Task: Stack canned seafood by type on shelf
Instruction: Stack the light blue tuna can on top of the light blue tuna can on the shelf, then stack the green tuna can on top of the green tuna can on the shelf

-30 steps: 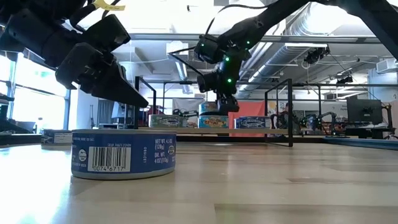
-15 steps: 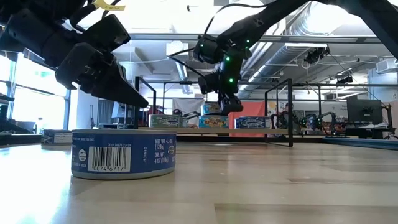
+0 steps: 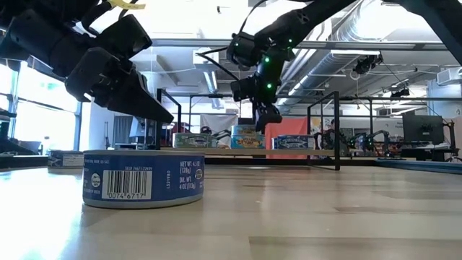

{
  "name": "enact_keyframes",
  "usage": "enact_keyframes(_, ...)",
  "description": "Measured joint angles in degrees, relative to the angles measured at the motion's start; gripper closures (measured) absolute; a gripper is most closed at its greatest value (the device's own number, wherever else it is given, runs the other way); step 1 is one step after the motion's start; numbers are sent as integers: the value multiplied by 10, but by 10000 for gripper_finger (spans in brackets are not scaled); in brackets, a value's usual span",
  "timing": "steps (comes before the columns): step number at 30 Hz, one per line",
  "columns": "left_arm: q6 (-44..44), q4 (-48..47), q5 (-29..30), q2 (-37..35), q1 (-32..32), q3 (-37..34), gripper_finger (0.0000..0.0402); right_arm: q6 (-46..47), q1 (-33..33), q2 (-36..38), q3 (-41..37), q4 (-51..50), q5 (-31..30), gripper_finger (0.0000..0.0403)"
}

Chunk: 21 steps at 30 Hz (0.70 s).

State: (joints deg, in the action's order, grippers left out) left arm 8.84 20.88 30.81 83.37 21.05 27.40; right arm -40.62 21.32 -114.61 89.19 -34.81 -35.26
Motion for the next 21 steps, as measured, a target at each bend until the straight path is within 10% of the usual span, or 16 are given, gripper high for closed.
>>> enact_keyframes(8, 0, 0, 0, 0, 0, 0, 401, 33, -18, 26, 0, -18, 17, 175)
enact_keyframes(16, 12, 0, 0, 0, 0, 0, 401, 228, -57, 103, 0, -101, 277, 187)
enact_keyframes(21, 20, 0, 0, 0, 0, 0, 401, 256, -150, 108, -33, -95, 293, 198)
